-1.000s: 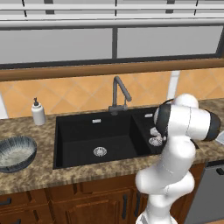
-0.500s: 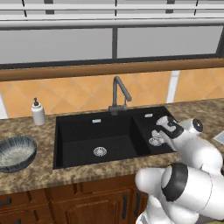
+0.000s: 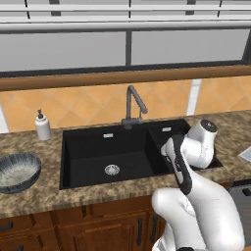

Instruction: Pick the garlic from the sink and place it in the bowl. Then pick the bowl and place it in the microwave. Then close the microwave door and press the start button.

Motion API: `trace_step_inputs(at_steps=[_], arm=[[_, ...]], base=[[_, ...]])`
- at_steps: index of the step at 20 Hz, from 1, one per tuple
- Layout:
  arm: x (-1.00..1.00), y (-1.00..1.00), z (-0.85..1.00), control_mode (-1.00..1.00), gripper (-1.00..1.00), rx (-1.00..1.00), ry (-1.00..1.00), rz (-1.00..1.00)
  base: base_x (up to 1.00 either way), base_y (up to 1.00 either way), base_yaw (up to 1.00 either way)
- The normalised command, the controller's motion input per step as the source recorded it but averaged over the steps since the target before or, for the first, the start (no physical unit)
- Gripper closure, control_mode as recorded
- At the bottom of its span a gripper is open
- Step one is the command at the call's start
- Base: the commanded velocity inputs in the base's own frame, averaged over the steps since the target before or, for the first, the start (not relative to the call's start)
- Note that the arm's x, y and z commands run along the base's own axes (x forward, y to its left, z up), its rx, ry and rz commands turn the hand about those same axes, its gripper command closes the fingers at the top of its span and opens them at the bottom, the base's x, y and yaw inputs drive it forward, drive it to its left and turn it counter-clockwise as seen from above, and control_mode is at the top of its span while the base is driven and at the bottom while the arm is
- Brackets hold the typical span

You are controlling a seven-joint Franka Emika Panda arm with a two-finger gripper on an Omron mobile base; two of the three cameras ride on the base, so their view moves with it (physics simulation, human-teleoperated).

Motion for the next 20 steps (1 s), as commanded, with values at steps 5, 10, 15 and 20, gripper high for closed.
trace_step_inputs(at_steps=[5,10,15,20], arm=[[-0.43,0.96,0.01,-1.0,1.0,0.0,0.2,0.0],[-0.4,0.97,0.15,-1.0,1.0,0.0,0.19,0.0],[-0.24,1.0,0.34,-1.0,1.0,-0.01,0.14,0.0],[-0.11,0.98,0.56,-1.0,1.0,-0.03,0.03,0.01]], base=[[0.0,0.0,0.0],[0.0,0.0,0.0],[0.0,0.0,0.0],[0.0,0.0,0.0]])
